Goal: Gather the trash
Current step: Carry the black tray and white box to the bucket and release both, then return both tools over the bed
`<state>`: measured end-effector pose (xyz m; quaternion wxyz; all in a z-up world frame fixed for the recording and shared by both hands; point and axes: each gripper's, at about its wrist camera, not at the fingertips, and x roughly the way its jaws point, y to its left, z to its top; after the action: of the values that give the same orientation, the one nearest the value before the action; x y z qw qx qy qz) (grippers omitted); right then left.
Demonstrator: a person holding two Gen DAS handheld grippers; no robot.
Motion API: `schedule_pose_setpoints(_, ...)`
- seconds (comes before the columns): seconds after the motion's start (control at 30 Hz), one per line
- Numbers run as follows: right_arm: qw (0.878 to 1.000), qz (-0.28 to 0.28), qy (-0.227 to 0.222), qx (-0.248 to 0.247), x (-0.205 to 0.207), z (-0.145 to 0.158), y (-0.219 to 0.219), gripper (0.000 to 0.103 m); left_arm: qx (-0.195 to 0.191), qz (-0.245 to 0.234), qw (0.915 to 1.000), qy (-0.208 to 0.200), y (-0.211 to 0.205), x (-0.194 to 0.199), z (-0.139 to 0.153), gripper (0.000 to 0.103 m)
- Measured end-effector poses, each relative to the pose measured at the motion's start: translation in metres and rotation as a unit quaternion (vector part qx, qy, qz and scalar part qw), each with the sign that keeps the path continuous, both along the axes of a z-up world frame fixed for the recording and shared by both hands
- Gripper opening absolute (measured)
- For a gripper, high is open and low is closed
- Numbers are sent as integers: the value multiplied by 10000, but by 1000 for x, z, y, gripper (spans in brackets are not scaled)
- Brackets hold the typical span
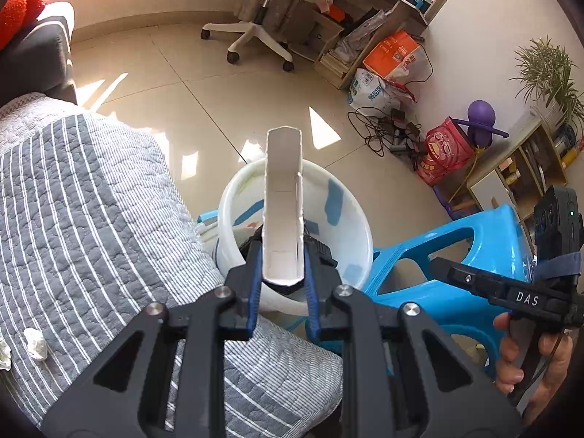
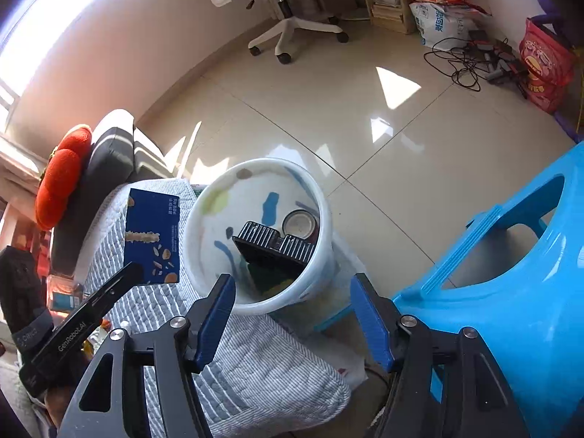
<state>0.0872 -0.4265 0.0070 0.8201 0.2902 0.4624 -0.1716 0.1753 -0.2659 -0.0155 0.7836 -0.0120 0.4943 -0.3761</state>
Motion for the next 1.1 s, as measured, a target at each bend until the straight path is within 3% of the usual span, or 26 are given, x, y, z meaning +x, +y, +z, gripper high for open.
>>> schedule_pose_setpoints(0.3, 9995, 213, 86, -223, -12, 0, 1, 68, 212, -57, 9997, -69, -14, 2, -16, 25)
schedule_pose_setpoints(0.33, 9994, 212, 99, -245, -12, 1, 1, 69, 306, -3, 9995, -100, -14, 3, -16, 29)
schedule_pose_setpoints(0.4, 9994, 206, 114, -256, -12, 1, 0, 70, 443, 145, 9988, -146, -9, 4, -15, 68)
schedule_pose_setpoints(0.43, 9994, 203, 118, -246, -11, 1, -1, 70, 484, 248, 9983, -217, -5, 3, -14, 77)
schedule_pose_setpoints(0.47, 9995, 198, 117, -238, -11, 2, -1, 70, 510, 306, 9978, -278, 0, 2, -12, 83)
schedule_pose_setpoints(0.53, 9994, 197, 117, -244, -10, 3, -1, 71, 672, 370, 9966, -303, 8, 2, -12, 83)
schedule_pose_setpoints(0.63, 9993, 219, 113, -281, -9, 5, 3, 77, 855, 518, 9945, -295, 22, 0, -12, 97)
schedule_pose_setpoints(0.77, 9988, 328, 101, -337, -5, 9, 12, 77, 1030, 706, 9916, -344, 42, -5, -10, 102)
schedule_pose_setpoints(1.1, 9931, 690, 122, -945, 3, 21, 53, 81, 1341, 952, 9853, -468, 94, -24, 3, 102)
